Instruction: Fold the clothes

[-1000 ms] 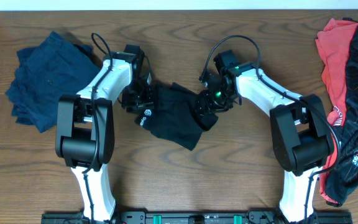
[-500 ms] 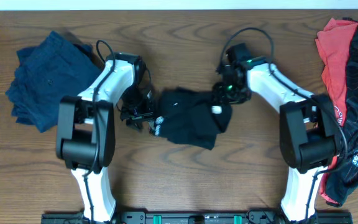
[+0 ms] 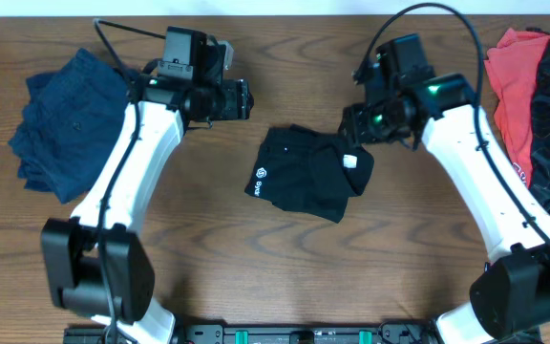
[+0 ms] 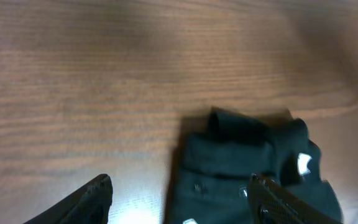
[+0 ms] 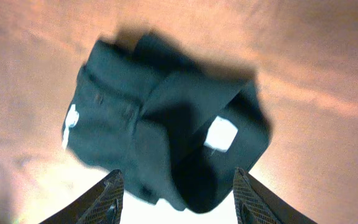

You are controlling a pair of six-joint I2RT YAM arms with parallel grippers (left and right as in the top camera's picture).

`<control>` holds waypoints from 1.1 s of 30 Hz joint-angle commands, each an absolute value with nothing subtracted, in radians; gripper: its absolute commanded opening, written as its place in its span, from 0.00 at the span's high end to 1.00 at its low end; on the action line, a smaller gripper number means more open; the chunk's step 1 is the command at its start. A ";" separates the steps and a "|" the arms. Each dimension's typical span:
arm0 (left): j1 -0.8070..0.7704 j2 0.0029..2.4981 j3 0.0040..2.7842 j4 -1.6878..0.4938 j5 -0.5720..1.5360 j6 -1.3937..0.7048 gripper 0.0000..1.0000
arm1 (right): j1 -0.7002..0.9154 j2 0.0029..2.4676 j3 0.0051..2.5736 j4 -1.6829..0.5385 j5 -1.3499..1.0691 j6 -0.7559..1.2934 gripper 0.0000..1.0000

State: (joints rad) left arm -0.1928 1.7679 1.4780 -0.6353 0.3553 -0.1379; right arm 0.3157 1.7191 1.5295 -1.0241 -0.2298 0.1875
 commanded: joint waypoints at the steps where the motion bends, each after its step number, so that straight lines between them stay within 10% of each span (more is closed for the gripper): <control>1: -0.200 1.851 1.476 -0.609 0.365 -0.143 0.29 | 0.359 1.747 1.497 -1.048 -0.237 0.263 0.45; 19: -0.295 2.106 1.476 -0.565 0.482 -0.100 0.30 | 0.452 1.748 1.100 -0.748 -0.244 0.370 0.46; 26: -0.295 2.106 1.476 -0.740 0.393 -0.071 0.86 | 0.450 1.748 1.030 -0.735 -0.113 0.371 0.55; 33: -0.295 2.106 1.476 -0.981 0.347 -0.074 0.94 | 0.445 1.748 1.027 -0.702 0.006 0.370 0.56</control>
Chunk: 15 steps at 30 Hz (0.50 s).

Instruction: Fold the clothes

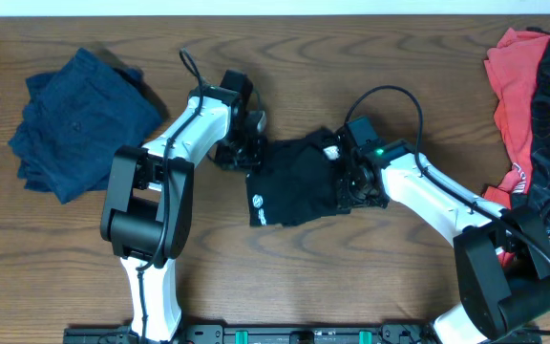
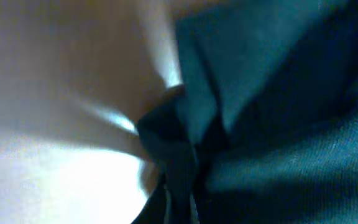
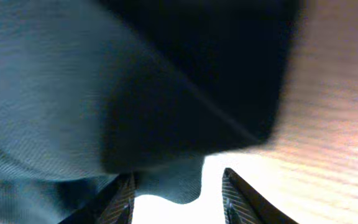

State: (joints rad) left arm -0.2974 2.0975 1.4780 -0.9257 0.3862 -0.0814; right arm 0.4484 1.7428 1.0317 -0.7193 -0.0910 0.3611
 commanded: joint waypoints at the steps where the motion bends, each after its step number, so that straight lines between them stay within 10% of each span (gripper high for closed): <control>1: -0.295 2.106 1.476 -1.017 0.347 -0.082 0.94 | 0.440 1.748 1.027 -0.686 0.026 0.369 0.56; 11: -0.299 2.106 1.476 -1.272 0.354 -0.086 0.93 | 0.347 1.736 1.061 -0.608 -0.239 0.264 0.55; 15: -0.299 2.106 1.476 -1.264 0.355 -0.087 0.78 | 0.347 1.705 1.063 -0.694 -0.460 0.211 0.52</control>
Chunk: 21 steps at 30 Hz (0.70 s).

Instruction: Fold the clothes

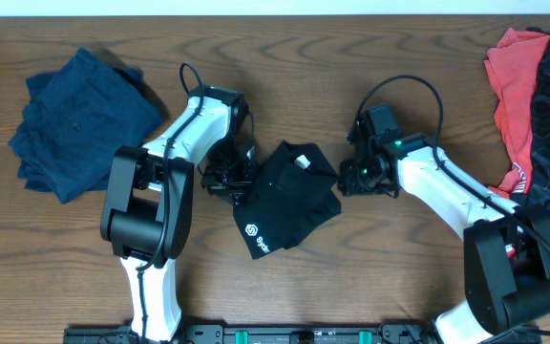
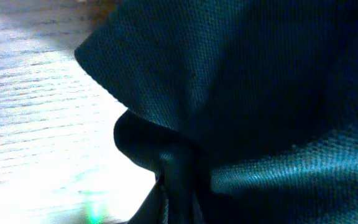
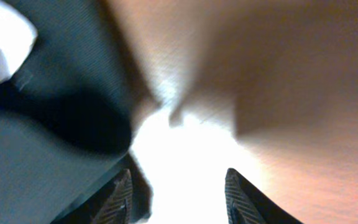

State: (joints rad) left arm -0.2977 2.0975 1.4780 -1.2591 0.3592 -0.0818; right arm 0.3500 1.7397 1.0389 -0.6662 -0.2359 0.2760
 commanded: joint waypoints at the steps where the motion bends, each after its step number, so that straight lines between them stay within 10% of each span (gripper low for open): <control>1: -0.299 2.106 1.476 -1.262 0.354 -0.087 0.69 | 0.348 1.700 1.063 -0.713 -0.503 0.199 0.51; 5: -0.299 2.106 1.476 -1.262 0.354 -0.087 0.25 | 0.360 1.695 1.063 -0.803 -0.577 0.175 0.50; 16: -0.299 2.106 1.476 -1.153 0.354 -0.087 0.16 | 0.404 1.697 1.036 -0.814 -0.548 0.190 0.49; 21: -0.299 2.106 1.476 -1.155 0.354 -0.087 0.32 | 0.439 1.714 1.033 -0.796 -0.413 0.253 0.49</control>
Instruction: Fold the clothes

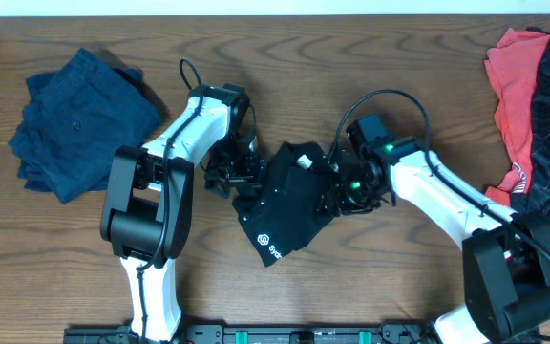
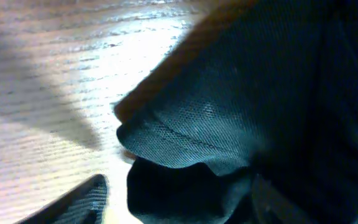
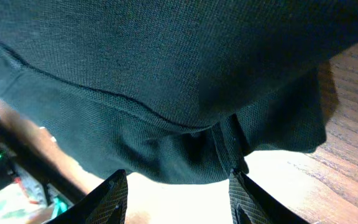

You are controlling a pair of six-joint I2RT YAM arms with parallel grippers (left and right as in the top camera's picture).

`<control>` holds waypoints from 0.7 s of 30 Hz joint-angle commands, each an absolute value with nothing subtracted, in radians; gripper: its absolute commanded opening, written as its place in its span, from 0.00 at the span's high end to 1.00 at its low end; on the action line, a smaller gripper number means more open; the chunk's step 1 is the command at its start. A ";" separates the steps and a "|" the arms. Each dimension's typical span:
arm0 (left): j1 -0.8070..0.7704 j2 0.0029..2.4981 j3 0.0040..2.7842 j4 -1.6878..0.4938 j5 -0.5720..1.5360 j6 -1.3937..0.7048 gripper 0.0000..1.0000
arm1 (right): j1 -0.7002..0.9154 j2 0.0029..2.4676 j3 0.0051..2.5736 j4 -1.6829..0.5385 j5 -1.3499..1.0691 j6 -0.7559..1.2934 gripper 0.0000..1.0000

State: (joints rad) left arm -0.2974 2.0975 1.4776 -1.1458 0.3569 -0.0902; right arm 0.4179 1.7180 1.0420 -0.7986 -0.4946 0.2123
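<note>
A black garment [image 1: 289,196] with a small white logo lies crumpled at the table's middle, one corner pointing toward the front edge. My left gripper [image 1: 241,173] sits low at its left edge, open; in the left wrist view the gripper [image 2: 179,183] has a dark fold of the cloth [image 2: 229,124] between its spread fingers. My right gripper [image 1: 338,195] is at the garment's right edge, also open. In the right wrist view the gripper [image 3: 178,177] has the cloth's hem [image 3: 166,149] just beyond its fingertips, over bare wood.
A folded navy garment [image 1: 74,119] lies at the far left. A red garment [image 1: 514,86] and a black patterned one are heaped at the right edge. The table [image 1: 399,277] is brown wood.
My left gripper was shut on the garment's left edge and is now open there. My right gripper was over bare wood to the right and is now at the garment's right edge.
Both grippers first hung open above the crumpled black garment. Then they were down at its left and right edges, the left shut on cloth. Later the garment lay turned with its logo corner frontward, the right gripper off it. Now both stand open at its edges.
</note>
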 commanded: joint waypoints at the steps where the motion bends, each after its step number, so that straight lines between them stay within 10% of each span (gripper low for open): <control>1: -0.299 2.106 1.476 -1.162 0.353 -0.086 0.42 | 0.444 1.721 1.033 -0.796 -0.387 0.262 0.49; 3: -0.299 2.106 1.476 -1.180 0.353 -0.087 0.57 | 0.451 1.740 1.033 -0.793 -0.365 0.262 0.50; 12: -0.299 2.106 1.476 -1.234 0.317 -0.086 0.68 | 0.452 1.888 1.033 -0.730 -0.304 0.271 0.54; 15: -0.299 2.106 1.465 -1.237 0.248 -0.092 0.91 | 0.448 1.908 1.033 -0.692 -0.205 0.300 0.56; 21: -0.298 2.106 1.392 -1.178 0.227 -0.144 0.94 | 0.408 1.908 1.034 -0.556 -0.044 0.311 0.59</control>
